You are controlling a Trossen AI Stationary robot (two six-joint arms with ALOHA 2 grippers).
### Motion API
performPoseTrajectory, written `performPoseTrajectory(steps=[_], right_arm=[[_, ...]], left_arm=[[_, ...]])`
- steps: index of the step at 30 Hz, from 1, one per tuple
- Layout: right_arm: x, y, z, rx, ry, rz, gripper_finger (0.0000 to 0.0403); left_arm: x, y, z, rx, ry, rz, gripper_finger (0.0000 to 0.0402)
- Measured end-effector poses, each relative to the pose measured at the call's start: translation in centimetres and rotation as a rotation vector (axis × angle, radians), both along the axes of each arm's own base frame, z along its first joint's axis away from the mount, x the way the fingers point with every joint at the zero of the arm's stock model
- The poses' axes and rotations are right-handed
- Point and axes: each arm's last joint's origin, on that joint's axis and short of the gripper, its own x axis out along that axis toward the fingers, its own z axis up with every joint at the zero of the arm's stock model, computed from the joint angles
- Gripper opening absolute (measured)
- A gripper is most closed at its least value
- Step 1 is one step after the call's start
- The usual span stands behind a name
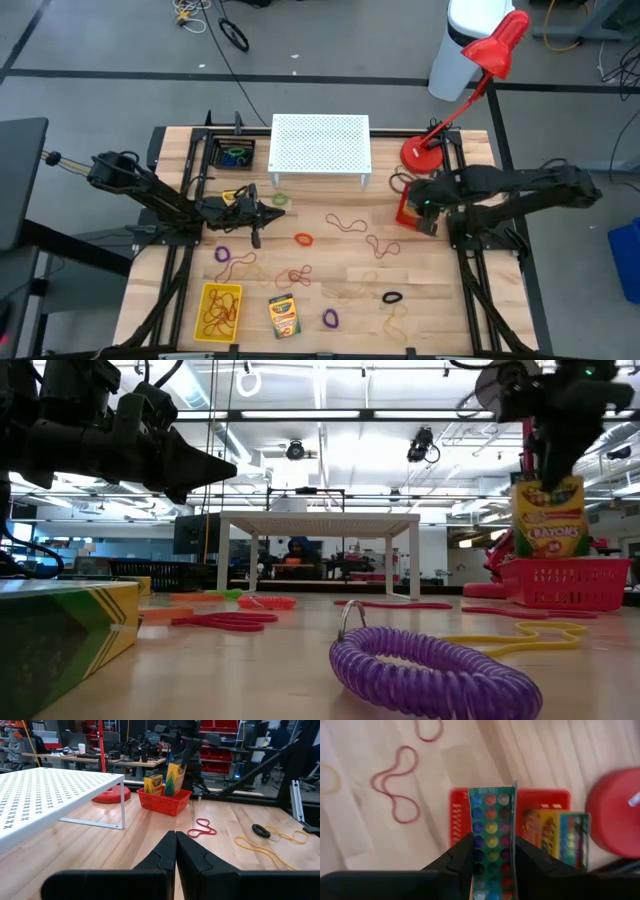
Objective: Pick & Place Office Desk Supplies
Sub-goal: Put the box yellow crayon into the red bin
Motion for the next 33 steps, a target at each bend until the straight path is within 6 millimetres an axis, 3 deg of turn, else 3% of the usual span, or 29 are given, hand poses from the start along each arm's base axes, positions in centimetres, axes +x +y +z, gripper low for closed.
performPoseTrajectory(steps=[5,11,21,33], right_arm=[[-1.6,-1.0,-1.2,-0.018,0.012,-0.006,0.0113],[-1.6,-2.1,-3.2,-0.028,0.031,-0.002,0.0113],[-1.3,-3.2,-3.0,0.005,-0.025,-0.02,0.0113],[-0.3,-3.4,-4.1,0.025,0.055,-0.028,0.0113]], left_arm=[[0.0,0.0,0.0,0.0,0.0,0.0,0.0013],[0.0,0.0,0.0,0.005,0.0,0.0,0.0013],[0.0,0.0,0.0,0.008,0.001,0.0,0.0013],[0.0,0.0,0.0,0.007,0.001,0.0,0.0013]])
